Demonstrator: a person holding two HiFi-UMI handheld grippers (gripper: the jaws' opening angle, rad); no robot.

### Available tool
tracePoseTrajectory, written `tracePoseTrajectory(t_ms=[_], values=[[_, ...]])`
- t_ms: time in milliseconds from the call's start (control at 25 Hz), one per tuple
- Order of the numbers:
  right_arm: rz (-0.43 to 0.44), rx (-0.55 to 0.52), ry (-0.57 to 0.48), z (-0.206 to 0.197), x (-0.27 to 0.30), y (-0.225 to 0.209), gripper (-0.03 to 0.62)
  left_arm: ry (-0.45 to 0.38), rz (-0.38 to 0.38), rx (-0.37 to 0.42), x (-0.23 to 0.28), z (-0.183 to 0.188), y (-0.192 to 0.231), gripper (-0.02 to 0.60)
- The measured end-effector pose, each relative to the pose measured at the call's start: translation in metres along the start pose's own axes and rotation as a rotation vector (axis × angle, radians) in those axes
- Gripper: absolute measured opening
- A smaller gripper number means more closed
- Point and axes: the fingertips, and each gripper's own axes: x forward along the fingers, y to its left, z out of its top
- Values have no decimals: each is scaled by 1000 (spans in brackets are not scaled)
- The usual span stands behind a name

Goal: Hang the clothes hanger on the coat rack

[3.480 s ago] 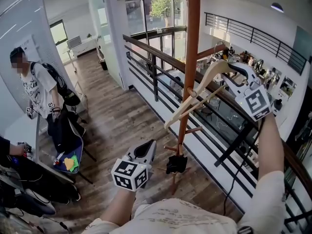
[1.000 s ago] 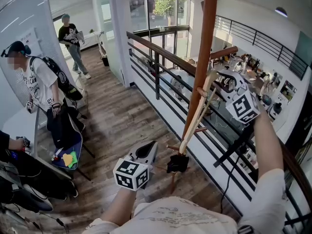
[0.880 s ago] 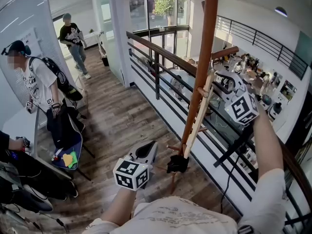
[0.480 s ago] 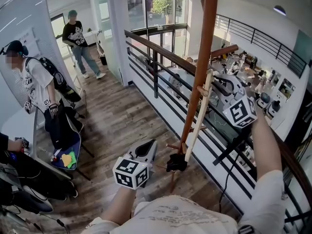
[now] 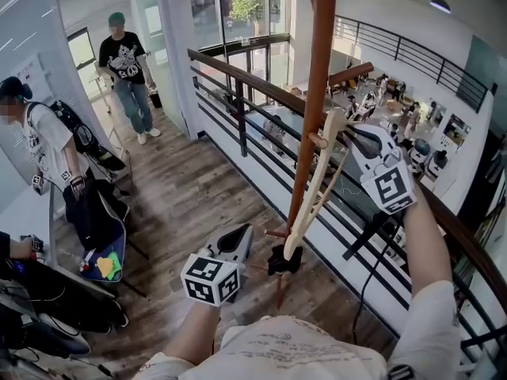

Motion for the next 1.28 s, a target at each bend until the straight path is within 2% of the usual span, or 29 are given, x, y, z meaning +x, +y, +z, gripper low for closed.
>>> tracePoseTrajectory(t_ms=[320,640,880,1280], values=[[-37,77,-36,9,-28,4,26,14,-36,6,6,-3,-8,5],[-76,148,-64,-3,-43,-3,3,25,-46,4,10,-4,-11,5],[-227,310,-10,-22,-79,-3,3,23,-68,10,14,-4,-21,5],[-433,633,64,-52,-161,32,2,30,-139,13,26,-15,-48,5]])
